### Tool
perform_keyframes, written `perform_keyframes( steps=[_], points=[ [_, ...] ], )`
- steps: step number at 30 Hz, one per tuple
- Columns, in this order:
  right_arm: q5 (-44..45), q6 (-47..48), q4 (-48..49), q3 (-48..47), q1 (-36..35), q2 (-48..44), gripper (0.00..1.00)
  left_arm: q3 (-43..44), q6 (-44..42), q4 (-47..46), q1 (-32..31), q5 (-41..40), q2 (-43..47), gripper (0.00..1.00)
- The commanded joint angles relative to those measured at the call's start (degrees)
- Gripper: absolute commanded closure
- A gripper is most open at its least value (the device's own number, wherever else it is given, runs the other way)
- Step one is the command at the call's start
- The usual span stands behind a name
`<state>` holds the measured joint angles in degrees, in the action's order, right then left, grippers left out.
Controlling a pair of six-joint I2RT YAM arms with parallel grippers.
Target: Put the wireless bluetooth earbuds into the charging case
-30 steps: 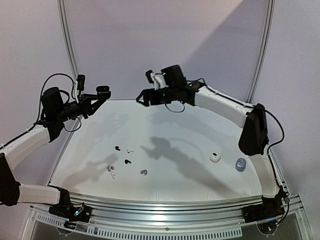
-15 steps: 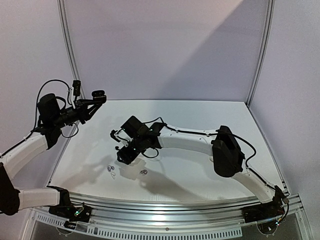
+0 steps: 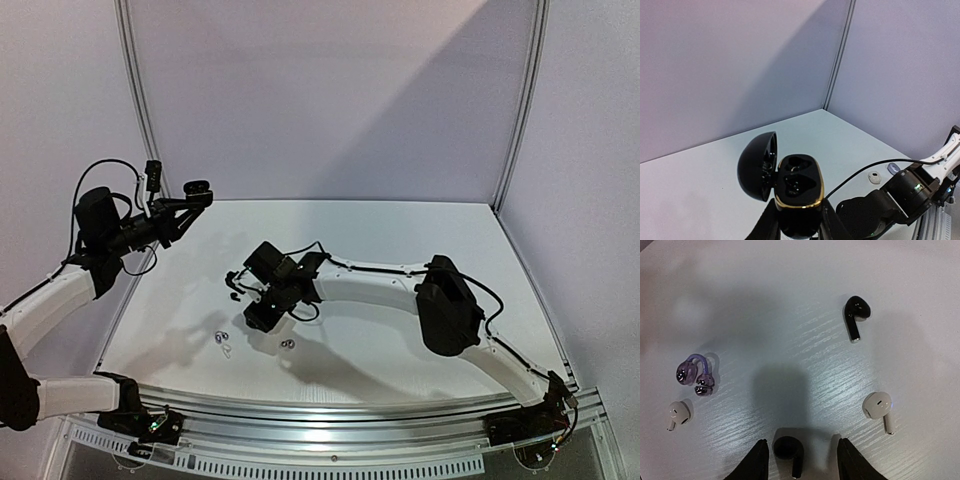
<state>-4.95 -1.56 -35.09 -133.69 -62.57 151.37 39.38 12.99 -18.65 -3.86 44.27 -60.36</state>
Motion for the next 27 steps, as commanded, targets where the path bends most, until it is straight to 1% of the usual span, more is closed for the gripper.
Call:
perform_keyframes(
  steps=[1,3,5,8,13,16,20,23,27],
  points=[
    [-2.78,0.95,-1.18,-1.58,-0.13,2.56,0.54,-0.57,-0.92,-1.21,0.52,-0.06,0.15,1.00],
    [-3.49,2.99,-0.81,-1.58,-0.65,2.90,0.59,-0.62,-0.96,-1.27,0.52,-0.06,0.15,1.00],
    [-3.74,3.71,-0.51,-1.77,-1.02,3.19,0.61,-0.62,-1.17,-1.30,0.52,-0.19,0.15,1.00],
    [-3.78,3.76,-0.45,-2.36,-1.11,3.65,0.62,-0.70,-1.13,-1.30,0.52,-0.21,0.08,1.00],
    [-2.70,4.45,-0.88,-2.40,-1.09,3.72,0.70,-0.62,-1.26,-1.42,0.52,-0.36,-0.07,1.00],
    [-2.53,4.72,-0.86,-2.49,-1.07,3.71,0.78,-0.62,-1.29,-1.38,0.52,-0.35,-0.18,1.00],
    [-2.34,5.01,-1.00,-2.48,-1.08,3.55,0.92,-0.52,-1.47,-1.38,0.52,-0.35,-0.20,1.00],
    [-2.28,4.91,-1.22,-2.52,-1.11,2.74,1.00,-0.61,-1.48,-1.39,0.56,-0.21,-0.22,1.00],
    [-1.67,4.45,-1.29,-2.45,-0.22,-0.80,1.00,-0.70,-1.87,-1.76,0.52,0.10,-0.29,1.00]
  ],
)
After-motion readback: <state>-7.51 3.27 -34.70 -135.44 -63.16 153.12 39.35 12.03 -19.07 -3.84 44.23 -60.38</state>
